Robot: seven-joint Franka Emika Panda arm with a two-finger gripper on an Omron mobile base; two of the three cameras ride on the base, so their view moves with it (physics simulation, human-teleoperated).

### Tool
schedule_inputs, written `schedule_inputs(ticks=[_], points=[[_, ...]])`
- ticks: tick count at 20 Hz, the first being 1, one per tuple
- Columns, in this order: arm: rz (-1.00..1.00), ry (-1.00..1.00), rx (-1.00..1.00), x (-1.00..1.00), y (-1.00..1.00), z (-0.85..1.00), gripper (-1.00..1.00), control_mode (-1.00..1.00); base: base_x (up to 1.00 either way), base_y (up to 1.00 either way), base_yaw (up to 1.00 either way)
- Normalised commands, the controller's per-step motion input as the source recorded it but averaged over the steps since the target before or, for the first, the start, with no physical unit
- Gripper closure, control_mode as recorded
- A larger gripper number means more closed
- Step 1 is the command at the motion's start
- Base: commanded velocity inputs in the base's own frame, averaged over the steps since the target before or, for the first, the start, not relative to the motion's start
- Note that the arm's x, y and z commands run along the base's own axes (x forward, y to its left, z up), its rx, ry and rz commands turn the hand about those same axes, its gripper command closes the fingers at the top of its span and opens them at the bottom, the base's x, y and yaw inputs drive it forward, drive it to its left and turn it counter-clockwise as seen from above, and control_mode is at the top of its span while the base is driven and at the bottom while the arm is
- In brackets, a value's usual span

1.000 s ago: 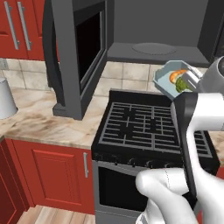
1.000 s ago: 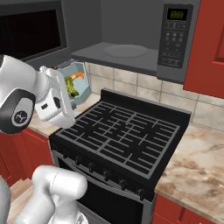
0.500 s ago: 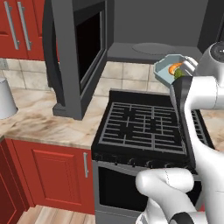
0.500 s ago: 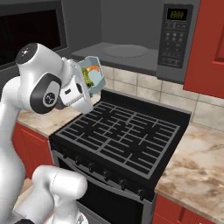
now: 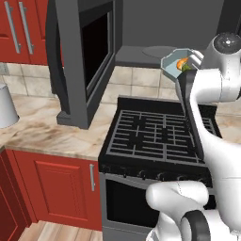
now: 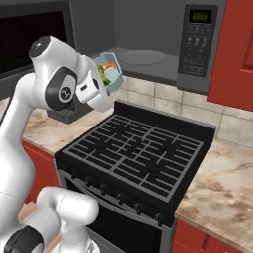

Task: Place the tupperware containing the shrimp and broccoli meal in the microwave. Close the microwave door and press the start button to reheat the meal.

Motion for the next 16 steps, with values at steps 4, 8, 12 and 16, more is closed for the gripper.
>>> schedule_inputs(ticks=[4,8,12,16], points=[[0.00,-0.02,0.00,0.61,0.00,0.12,1.00,-1.00,0.00,0.00,0.00],[0.00,-0.03,0.00,0.61,0.00,0.13,1.00,-1.00,0.00,0.00,0.00],[0.00,0.00,0.00,0.58,-0.05,0.09,1.00,-1.00,0.00,0.00,0.00],[0.00,0.00,0.00,0.58,-0.06,0.05,1.00,-1.00,0.00,0.00,0.00]])
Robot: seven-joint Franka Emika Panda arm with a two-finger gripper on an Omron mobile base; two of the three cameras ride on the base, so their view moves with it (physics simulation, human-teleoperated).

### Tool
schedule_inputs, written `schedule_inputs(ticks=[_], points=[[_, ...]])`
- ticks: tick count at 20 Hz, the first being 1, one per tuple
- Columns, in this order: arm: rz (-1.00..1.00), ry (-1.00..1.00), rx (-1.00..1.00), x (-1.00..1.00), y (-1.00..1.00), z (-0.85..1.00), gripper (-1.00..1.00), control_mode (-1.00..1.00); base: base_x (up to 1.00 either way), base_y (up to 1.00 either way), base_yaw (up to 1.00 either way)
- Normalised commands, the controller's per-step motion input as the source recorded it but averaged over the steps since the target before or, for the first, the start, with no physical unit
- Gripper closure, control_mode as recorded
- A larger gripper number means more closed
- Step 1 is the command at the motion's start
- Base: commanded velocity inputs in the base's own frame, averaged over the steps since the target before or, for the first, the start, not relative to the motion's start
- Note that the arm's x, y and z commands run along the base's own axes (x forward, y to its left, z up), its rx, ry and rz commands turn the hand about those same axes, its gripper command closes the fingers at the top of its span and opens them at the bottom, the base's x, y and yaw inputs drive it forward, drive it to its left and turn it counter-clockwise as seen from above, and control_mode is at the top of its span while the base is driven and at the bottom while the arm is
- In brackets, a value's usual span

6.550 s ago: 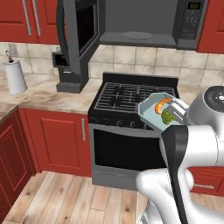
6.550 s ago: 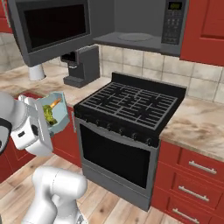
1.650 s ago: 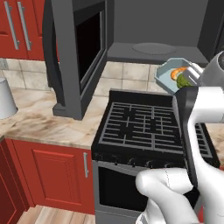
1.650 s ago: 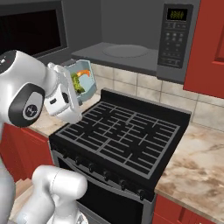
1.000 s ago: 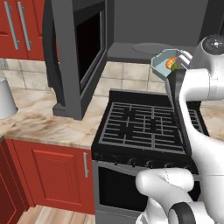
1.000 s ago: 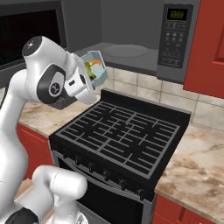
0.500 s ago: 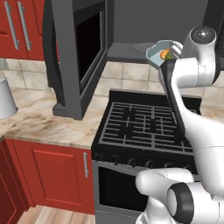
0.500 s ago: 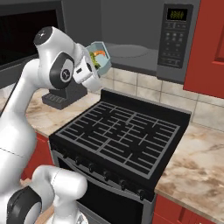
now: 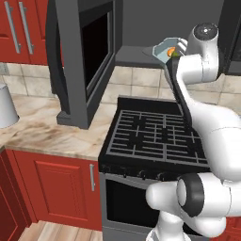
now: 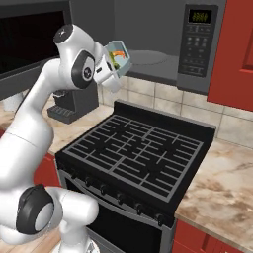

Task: Place the tupperware containing the shrimp and broccoli meal in the microwave. Close the microwave door and press the start button to reheat the meal.

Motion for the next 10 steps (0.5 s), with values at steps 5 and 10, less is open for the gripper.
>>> schedule_inputs(ticks=[5,10], points=[[0.00,0.00,0.00,0.56,-0.15,0.08,1.00,-1.00,0.00,0.00,0.00],[0.00,0.01,0.00,0.60,-0.27,0.10,1.00,-1.00,0.00,0.00,0.00]])
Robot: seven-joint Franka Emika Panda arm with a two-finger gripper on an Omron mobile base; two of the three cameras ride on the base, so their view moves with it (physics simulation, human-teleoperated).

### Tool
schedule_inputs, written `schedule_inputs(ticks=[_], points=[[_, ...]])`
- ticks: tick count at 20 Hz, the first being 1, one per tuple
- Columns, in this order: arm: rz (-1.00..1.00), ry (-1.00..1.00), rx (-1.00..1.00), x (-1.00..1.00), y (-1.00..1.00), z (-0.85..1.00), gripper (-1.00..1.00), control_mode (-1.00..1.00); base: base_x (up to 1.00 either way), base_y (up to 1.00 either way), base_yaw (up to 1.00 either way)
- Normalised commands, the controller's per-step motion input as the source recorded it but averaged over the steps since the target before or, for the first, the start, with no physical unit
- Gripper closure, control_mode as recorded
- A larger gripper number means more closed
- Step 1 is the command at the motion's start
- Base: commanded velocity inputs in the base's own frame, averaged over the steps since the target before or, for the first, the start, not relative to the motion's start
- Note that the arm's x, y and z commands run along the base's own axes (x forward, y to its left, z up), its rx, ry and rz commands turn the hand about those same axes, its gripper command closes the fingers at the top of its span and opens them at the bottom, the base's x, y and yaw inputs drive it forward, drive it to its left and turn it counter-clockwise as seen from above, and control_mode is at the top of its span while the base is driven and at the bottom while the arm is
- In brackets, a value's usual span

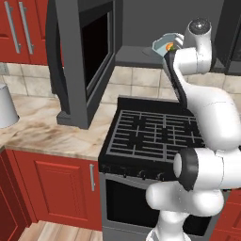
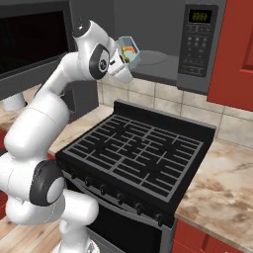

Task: Place the tupperware containing the shrimp and broccoli meal in the microwave. Close the microwave door and press the start button to reheat the meal.

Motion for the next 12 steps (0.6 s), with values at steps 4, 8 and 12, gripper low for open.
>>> schedule_inputs(ticks=[4,8,12], points=[[0.00,0.03,0.00,0.59,-0.20,0.04,1.00,-1.00,0.00,0.00,0.00],[0.00,0.04,0.00,0.61,-0.12,0.00,1.00,-1.00,0.00,0.00,0.00],[0.00,0.04,0.00,0.59,-0.17,0.00,1.00,-1.00,0.00,0.00,0.00]])
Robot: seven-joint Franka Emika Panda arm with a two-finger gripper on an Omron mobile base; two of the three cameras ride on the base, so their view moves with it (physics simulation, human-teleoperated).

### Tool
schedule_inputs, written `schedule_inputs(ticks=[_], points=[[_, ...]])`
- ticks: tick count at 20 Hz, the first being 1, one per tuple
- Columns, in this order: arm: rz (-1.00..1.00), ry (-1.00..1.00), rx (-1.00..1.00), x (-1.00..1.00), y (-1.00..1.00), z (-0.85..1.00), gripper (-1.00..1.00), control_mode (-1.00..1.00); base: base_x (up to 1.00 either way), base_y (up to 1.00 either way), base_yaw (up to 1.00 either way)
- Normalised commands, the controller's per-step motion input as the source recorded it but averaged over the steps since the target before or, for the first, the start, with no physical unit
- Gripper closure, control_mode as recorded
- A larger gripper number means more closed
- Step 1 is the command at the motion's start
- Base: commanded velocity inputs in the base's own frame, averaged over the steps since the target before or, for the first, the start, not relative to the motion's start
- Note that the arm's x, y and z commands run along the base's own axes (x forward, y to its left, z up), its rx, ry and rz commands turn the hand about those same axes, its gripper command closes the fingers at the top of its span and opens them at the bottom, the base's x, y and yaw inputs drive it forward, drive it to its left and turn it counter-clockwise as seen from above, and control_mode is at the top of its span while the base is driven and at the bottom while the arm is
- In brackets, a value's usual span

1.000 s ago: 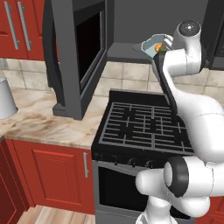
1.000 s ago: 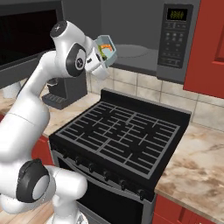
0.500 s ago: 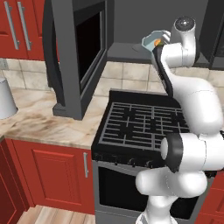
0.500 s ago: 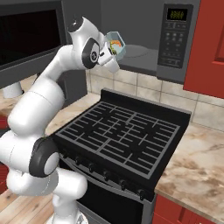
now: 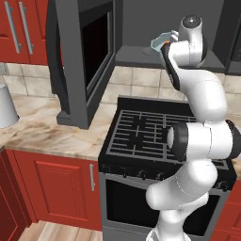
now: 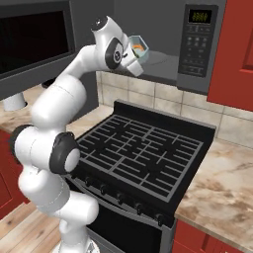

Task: Place the tupperware containing the shrimp and broccoli meal in the microwave. Close the microwave door and press the start button to reheat the meal.

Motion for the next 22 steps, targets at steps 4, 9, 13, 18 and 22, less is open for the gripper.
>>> schedule_inputs(ticks=[4,9,13,18,22], points=[[0.00,0.03,0.00,0.58,-0.17,0.00,1.00,-1.00,0.00,0.00,0.00],[0.00,0.02,0.00,0.60,-0.14,0.00,1.00,-1.00,0.00,0.00,0.00],[0.00,0.00,0.00,0.67,-0.10,0.00,1.00,-1.00,0.00,0.00,0.00],[0.00,0.00,-0.01,0.49,-0.04,-0.01,-1.00,-1.00,0.00,0.00,0.00],[-0.04,-0.15,-0.12,0.00,0.00,-0.30,-1.00,-1.00,0.00,0.00,0.00]])
